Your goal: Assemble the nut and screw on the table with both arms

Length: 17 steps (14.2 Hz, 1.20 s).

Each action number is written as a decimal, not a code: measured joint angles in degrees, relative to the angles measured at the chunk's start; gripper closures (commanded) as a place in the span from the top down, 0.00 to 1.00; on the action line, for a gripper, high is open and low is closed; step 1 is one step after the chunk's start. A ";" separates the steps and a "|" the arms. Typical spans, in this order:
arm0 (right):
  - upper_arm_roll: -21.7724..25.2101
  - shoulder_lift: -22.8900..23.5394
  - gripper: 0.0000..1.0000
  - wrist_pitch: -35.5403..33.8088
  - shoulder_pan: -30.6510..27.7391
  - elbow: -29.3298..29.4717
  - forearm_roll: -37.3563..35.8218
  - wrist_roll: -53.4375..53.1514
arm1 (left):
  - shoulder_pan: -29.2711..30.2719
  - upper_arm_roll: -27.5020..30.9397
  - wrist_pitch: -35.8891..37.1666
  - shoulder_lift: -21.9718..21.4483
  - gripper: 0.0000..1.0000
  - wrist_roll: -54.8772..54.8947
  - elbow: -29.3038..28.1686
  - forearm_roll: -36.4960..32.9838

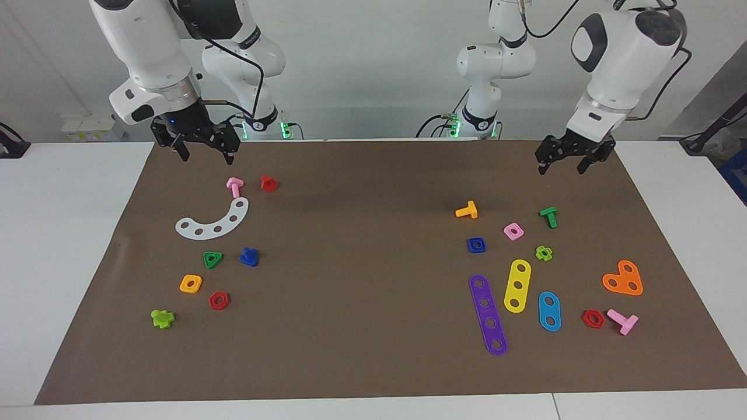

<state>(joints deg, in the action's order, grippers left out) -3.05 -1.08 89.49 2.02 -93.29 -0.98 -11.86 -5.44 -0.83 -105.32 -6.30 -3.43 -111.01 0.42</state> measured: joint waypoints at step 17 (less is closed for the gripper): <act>-0.04 9.63 0.99 26.70 -0.85 -13.23 0.00 6.86 | -11.68 -0.12 -26.73 21.58 0.89 -7.04 -6.29 -0.04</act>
<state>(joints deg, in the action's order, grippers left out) -3.09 8.55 116.19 1.17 -106.51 -0.98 -5.00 -17.12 -0.95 -132.05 15.27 -10.47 -117.30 0.37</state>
